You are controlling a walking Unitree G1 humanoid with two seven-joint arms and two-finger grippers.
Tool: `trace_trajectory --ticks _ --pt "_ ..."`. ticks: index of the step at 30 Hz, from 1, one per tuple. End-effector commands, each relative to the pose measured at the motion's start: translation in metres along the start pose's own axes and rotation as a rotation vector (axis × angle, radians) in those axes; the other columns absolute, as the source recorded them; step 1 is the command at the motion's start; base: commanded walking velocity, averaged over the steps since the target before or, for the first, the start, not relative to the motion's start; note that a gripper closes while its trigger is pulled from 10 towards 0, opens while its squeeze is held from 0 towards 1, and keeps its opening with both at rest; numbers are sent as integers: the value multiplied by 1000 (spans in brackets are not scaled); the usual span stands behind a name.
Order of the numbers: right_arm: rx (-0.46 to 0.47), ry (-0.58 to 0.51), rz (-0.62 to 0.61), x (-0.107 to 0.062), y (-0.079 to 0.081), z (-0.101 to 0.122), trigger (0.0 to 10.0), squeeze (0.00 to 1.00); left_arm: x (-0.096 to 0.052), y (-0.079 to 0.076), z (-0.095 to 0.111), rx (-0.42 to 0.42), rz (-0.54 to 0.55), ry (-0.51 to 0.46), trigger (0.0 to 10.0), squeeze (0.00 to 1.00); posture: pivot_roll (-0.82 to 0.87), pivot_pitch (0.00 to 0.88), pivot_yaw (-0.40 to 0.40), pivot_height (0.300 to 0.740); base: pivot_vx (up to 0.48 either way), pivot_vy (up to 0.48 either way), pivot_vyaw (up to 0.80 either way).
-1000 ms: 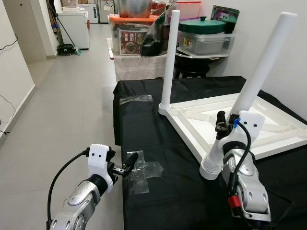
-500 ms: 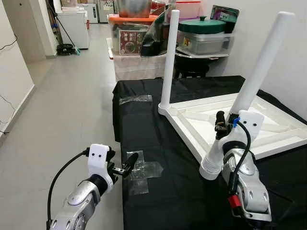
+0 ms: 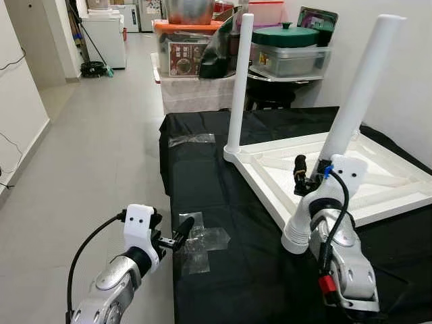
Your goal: Building children table
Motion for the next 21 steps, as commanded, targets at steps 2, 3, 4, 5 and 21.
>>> trace_trajectory --ticks 2,3,4,5,21 --pt "-9 -41 10 0 2 9 10000 0 1 1 0 19 3 -3 10000 0 43 0 -29 740 0 0 0" --pt "-11 -42 12 0 2 9 10000 0 1 1 0 19 3 -3 10000 0 43 0 -29 740 0 0 0" --pt "-14 -43 15 0 2 10 10000 0 0 1 0 19 2 -3 10000 0 43 0 -28 740 0 0 0" --pt "-17 -44 20 0 1 10 10000 0 0 1 0 20 2 -2 10000 0 43 0 -28 740 0 0 0" --pt "-57 -53 58 9 -12 22 10000 0 1 0 -1 21 -6 0 10000 0 35 0 -19 740 0 0 0"
Point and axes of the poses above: a point about 5 cm out from each wrist's last joint towards the gripper, its own x axis pointing out of the wrist towards the gripper, its own z axis along the axis of the wrist's last joint, y = z × x, the point moved 1 cm from there along x, pointing out of the wrist towards the gripper, and after that the axes turned 11 degrees about x, right-handed, at the moved point
